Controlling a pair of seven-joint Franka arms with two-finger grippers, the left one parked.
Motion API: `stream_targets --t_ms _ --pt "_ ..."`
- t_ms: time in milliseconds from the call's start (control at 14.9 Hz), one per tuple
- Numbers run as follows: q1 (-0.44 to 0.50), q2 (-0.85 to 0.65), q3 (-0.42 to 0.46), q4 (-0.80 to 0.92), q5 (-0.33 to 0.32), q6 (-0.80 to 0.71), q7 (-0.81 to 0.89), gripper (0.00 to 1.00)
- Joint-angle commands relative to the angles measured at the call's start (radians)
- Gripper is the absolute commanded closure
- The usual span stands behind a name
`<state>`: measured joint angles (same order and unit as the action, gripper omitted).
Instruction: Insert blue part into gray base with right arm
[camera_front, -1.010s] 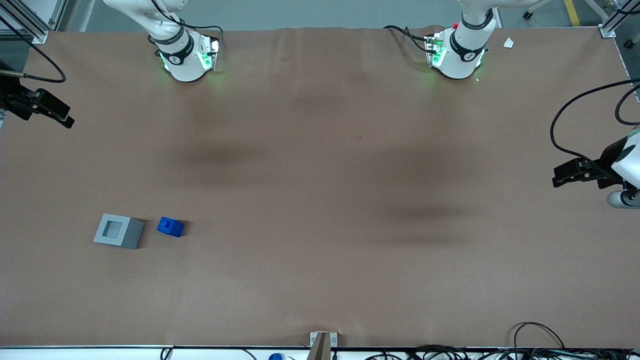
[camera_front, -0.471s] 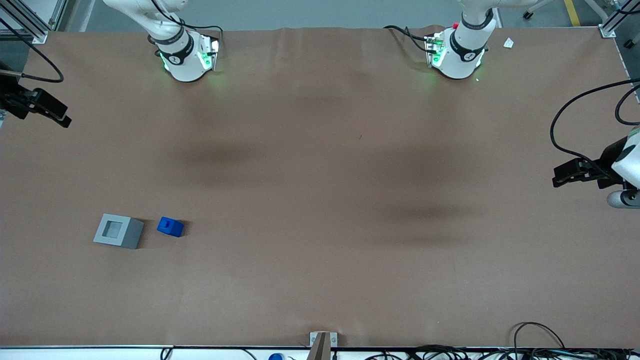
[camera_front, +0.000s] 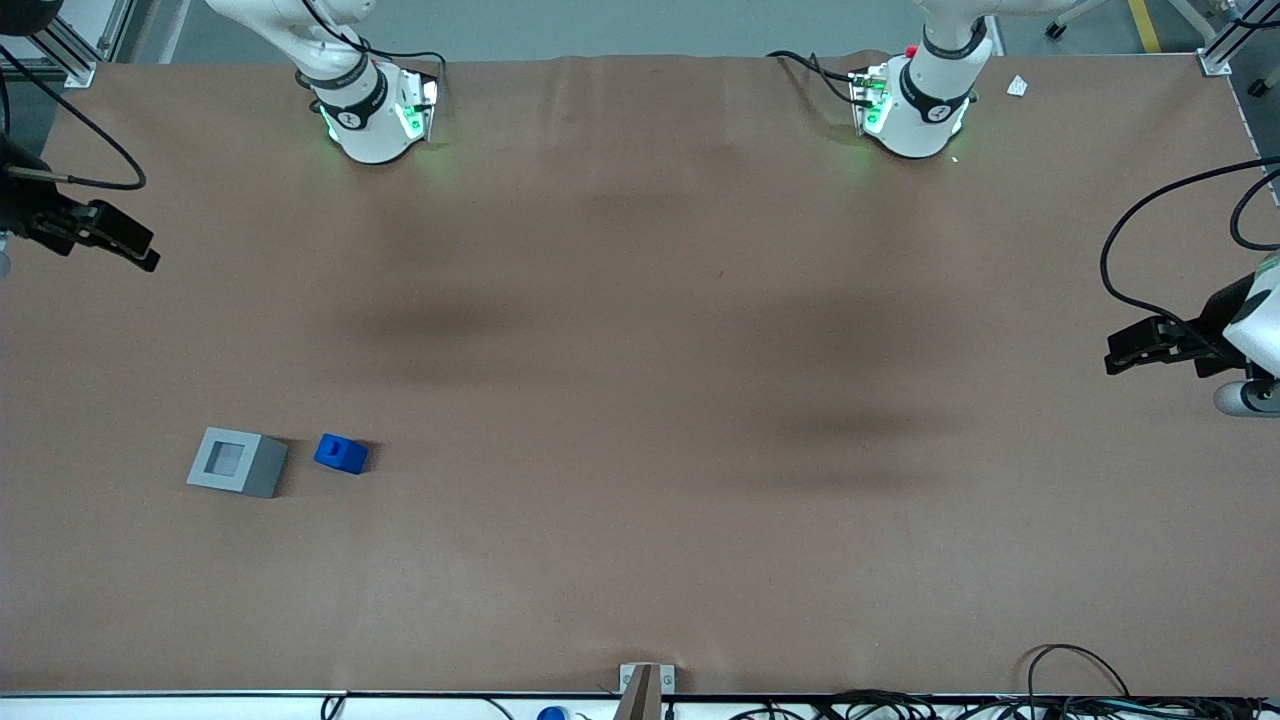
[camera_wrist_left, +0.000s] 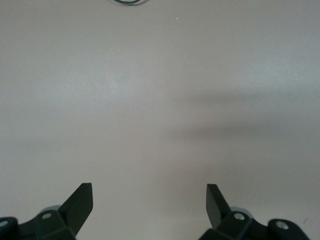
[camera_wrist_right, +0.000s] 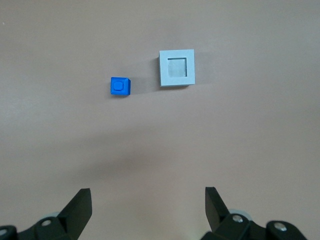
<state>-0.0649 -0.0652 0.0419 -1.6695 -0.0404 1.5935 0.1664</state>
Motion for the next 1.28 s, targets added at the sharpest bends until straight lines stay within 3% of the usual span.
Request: stream_targets --t_ms 0,740,942,1212 --pt "0.013 0.096 0.004 0.042 0.007 0.031 0.011 0.0" --pt "0.013 0.47 0.004 -0.003 0.051 0.371 0.053 0.0" --pt "0.011 0.566 0.003 0.007 0.146 0.44 0.08 0.0" --pt "0.045 0.619 0.001 0.007 0.139 0.519 0.171 0.0"
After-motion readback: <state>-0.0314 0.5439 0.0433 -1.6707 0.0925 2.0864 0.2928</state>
